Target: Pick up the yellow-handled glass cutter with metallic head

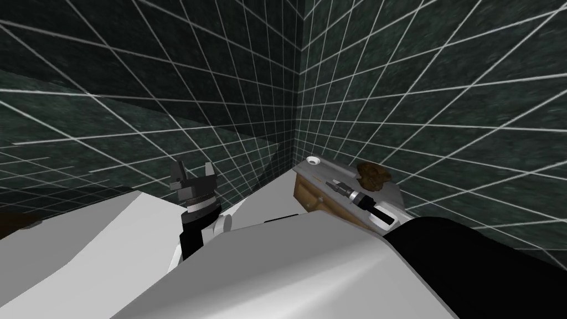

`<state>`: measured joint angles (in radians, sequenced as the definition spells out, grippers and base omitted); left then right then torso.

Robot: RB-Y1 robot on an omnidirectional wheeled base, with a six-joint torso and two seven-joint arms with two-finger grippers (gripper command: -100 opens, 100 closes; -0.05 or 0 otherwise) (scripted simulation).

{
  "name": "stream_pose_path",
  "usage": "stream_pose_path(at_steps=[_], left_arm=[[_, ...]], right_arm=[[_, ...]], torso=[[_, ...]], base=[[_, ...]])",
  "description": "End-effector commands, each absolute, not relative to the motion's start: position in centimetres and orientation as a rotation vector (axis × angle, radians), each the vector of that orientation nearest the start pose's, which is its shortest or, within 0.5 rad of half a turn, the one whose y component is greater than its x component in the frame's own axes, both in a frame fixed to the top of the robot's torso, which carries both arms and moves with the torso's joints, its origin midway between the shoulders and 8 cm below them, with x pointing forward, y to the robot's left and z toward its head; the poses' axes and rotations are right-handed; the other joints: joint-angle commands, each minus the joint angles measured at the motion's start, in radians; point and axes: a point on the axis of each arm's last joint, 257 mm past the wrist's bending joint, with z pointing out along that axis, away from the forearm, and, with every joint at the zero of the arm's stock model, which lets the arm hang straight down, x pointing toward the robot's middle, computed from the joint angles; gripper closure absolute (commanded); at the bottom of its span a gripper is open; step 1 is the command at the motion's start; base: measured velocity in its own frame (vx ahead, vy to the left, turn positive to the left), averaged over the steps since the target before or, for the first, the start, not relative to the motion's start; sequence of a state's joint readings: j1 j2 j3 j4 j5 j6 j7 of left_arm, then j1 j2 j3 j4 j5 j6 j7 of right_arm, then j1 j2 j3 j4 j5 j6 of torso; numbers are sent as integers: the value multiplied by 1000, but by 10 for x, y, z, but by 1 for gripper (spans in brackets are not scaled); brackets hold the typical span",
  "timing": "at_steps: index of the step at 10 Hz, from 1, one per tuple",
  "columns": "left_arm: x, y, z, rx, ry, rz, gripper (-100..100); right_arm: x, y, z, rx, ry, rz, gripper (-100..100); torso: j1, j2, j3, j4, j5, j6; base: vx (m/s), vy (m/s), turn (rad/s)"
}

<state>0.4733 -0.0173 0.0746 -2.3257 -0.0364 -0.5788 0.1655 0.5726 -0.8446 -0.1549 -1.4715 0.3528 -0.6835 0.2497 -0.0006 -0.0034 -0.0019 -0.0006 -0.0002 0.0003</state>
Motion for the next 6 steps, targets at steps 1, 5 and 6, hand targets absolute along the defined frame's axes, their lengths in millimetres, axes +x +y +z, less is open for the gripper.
stream_pose_path(at_steps=[1,5,6], left_arm=[[317,290,67,-567,481,-1402,0],[317,290,67,-567,481,-1402,0],[317,290,67,-567,481,-1402,0]], right_arm=[[315,-486,-283,-91,1887,303,-100],[300,-512,-298,-104,1963,248,-100],[288,-528,-307,-129,2020,215,-100]], torso=[[0,0,0,0,0,0],[1,-1,0,0,0,1],[1,0,0,0,0,1]], base=[[11,6,426],[14,3,119],[13,12,211]])
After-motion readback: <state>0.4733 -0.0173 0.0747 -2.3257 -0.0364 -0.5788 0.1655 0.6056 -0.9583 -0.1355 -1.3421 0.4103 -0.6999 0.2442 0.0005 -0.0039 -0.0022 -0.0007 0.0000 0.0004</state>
